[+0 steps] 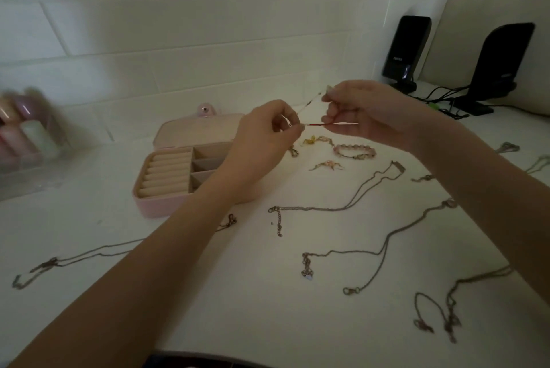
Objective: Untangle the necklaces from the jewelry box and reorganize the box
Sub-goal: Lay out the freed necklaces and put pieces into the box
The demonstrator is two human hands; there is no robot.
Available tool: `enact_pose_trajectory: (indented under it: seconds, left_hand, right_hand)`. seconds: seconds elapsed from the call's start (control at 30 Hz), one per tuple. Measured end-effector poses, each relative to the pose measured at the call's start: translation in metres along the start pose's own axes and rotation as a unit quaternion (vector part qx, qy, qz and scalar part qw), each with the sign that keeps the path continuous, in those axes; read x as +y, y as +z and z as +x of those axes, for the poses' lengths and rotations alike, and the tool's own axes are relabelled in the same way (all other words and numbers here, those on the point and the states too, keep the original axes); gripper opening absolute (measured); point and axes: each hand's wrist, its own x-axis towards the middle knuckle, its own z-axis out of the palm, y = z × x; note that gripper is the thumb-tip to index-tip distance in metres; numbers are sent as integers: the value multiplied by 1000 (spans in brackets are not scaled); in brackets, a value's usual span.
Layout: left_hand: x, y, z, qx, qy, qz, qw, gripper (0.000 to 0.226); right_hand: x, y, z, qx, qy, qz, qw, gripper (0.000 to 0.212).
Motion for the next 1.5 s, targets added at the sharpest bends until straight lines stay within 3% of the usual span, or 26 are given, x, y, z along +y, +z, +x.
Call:
enact_pose_trajectory:
  seconds: [0.07,0.13,0.2,0.27,0.37,0.43,0.53,0.67,0.77,0.9,1.03,1.13,1.2,1.27,1.4,1.5]
  left_hand:
    - [8,3,-1,-42,-81,-142,986,11]
    - [15,5,-4,-92,-149,-288,941,9]
    - [17,8,-7,-119,-162,-307,930,8]
    - [14,15,-11,-124,-139,-228,956,7]
    - [10,25,-17,-149,-50,5,988,22]
    - [8,30,-22,-208,13,148,967,35]
    - [5,33,-29,-278,59,268,921,45]
    - [-4,32,-25,-232,70,369,897,41]
    - [-10,33,-25,-230,38,426,874,54]
    - [-9,33,-28,-246,13,437,865,63]
    - [-10,34,-27,-277,9,407,871,67]
    - [-10,35,-28,-281,-3,379,882,70]
    - [-9,35,-28,-260,-14,359,896,70]
    - [-8,34,-28,-239,-32,356,903,68]
    - [-8,31,-28,-250,-63,402,879,67]
    - [-7,31,-30,-247,-57,418,872,67]
  right_hand:
    - [1,-8,-5,21,11,-34,999,10]
    - [6,-12,-7,37,27,-19,999,10]
    - [11,-14,-9,46,40,20,998,11]
    - [16,-17,-12,59,48,30,997,11]
    - [23,-23,-15,75,63,-43,994,9]
    - [24,-23,-17,66,58,-84,993,9]
    - [14,-19,-19,31,16,-77,996,10]
    - [5,-16,-19,-34,1,-58,998,10]
    - [10,-16,-18,-93,47,-91,990,14]
    - [29,-24,-13,-60,98,-294,949,16]
    - [29,-23,-11,-33,44,-427,903,9]
    - [31,-15,-11,5,-47,-512,857,9]
    - [38,-9,-10,12,-101,-532,841,21]
    - [44,-3,-9,-17,-97,-548,830,35]
    - [54,-2,-2,-25,-61,-665,744,39]
    - [59,-3,4,-11,-38,-673,739,41]
